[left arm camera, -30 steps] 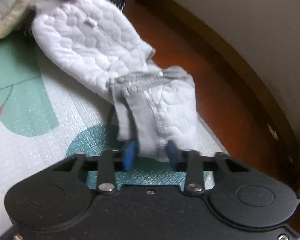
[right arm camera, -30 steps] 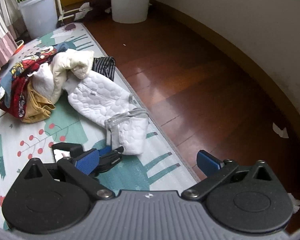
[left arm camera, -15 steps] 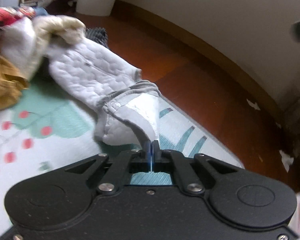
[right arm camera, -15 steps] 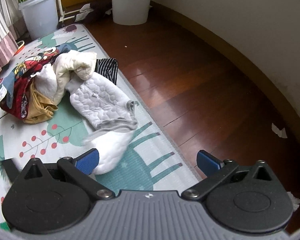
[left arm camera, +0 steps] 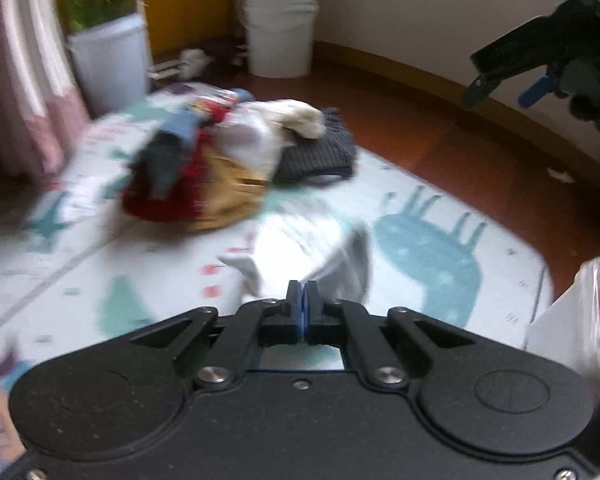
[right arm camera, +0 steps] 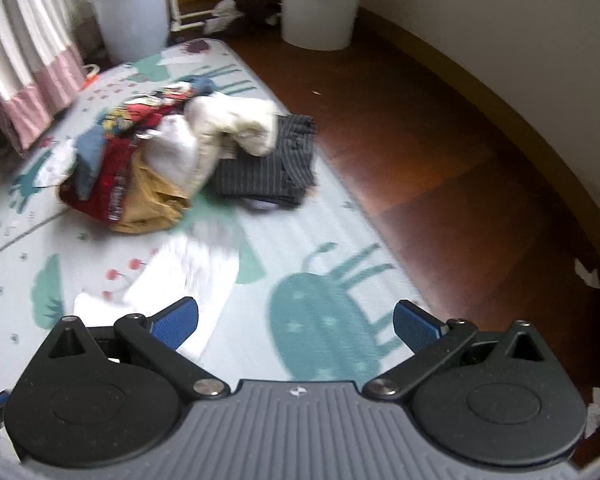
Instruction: Fold clothes
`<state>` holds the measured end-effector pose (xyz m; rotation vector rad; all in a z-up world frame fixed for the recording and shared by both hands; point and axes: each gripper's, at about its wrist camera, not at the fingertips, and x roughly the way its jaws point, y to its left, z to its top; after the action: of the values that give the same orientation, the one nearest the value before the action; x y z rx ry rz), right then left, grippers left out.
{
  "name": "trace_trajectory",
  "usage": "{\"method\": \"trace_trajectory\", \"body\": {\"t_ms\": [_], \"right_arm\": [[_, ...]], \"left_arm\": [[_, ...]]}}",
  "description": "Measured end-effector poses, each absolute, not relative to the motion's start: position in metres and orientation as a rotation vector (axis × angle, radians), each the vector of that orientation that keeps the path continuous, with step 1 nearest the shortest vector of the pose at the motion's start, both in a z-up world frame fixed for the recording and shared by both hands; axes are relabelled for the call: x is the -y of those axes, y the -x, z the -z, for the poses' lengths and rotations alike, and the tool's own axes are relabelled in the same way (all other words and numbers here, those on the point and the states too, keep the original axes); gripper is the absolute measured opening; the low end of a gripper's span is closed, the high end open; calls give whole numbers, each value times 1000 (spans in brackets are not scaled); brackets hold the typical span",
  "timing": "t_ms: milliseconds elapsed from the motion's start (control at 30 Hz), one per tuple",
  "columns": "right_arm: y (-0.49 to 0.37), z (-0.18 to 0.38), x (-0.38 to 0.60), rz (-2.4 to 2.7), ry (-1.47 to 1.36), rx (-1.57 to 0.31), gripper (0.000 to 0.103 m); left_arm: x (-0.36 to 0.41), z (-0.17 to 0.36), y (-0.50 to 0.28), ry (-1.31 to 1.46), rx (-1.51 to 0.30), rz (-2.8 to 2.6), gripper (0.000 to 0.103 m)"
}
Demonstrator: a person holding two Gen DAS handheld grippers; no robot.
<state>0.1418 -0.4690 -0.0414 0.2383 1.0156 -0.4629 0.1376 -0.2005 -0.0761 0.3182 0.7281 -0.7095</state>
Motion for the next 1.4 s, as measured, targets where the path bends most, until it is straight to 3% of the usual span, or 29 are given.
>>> {"method": "trace_trajectory", "body": {"t_ms": [267,467,567,1100,1333,1400], "right_arm": [[-171,15,357,281,-60,-988,103],[-186,-1,275,134,93,-970,103],[-190,-6,242,79,139,-964,103],[-198,-11,126,-200,302,-933,103],[-198,4,135,-194,329,-978,103],[-196,8,137,-196,344,-985,103]], "left_arm": [[96,-40,-113,-423,-533,580,0],[26,-100,-97,-341,-394,497,0],[-10,-106,-95,-169,-353,445,0],[-68,-151,-83,68,-305,392,0],[-66,-76,-128,-56,-591,254,0],[-65,-55,-134,-129,-653,209,9]]}}
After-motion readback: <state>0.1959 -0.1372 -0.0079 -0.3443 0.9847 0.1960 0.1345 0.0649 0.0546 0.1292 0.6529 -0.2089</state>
